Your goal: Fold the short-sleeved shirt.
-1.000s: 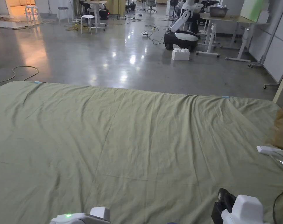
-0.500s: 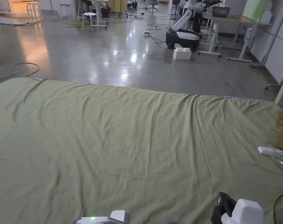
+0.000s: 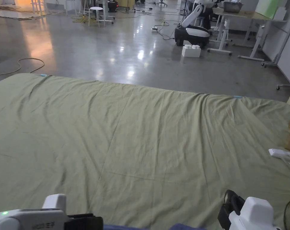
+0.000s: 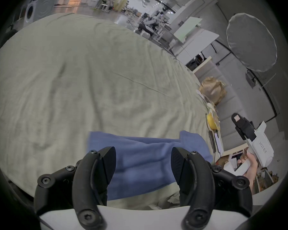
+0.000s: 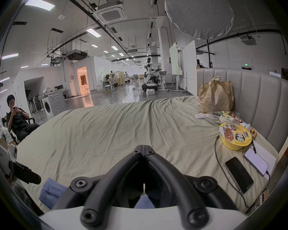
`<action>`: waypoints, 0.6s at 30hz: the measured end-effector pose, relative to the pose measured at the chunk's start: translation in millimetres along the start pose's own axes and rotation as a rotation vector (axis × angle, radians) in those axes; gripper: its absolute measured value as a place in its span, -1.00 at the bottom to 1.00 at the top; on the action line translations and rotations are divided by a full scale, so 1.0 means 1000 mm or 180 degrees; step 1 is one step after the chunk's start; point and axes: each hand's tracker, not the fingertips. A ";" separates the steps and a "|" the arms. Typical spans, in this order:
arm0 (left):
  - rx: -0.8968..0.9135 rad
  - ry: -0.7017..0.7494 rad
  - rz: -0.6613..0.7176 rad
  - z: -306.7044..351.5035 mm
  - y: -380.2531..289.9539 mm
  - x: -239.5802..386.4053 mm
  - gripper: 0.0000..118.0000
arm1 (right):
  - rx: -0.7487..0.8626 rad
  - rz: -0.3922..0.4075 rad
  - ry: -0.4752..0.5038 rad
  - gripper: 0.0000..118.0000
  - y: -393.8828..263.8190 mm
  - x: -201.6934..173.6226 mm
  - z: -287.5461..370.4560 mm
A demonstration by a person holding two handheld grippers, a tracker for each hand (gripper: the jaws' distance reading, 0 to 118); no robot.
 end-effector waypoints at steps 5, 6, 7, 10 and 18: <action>-0.0112 -0.0230 0.0529 -0.003 -0.006 -0.062 0.22 | -0.0028 0.0030 0.0065 -0.99 -0.002 -0.010 0.000; -0.0181 -0.0253 0.0585 -0.008 -0.010 -0.075 0.22 | -0.0036 0.0038 0.0077 -0.99 -0.002 -0.012 0.000; -0.0231 -0.0367 0.0615 -0.012 -0.015 -0.083 0.22 | -0.0041 0.0044 0.0087 -0.99 -0.002 -0.013 0.000; -0.0437 -0.0528 0.0563 -0.032 -0.028 -0.100 0.22 | -0.0049 0.0060 0.0109 -0.99 -0.002 -0.017 0.000; -0.0269 -0.1008 0.0812 -0.032 -0.027 -0.094 -0.29 | -0.0084 0.0055 0.0084 -0.99 -0.002 -0.019 0.002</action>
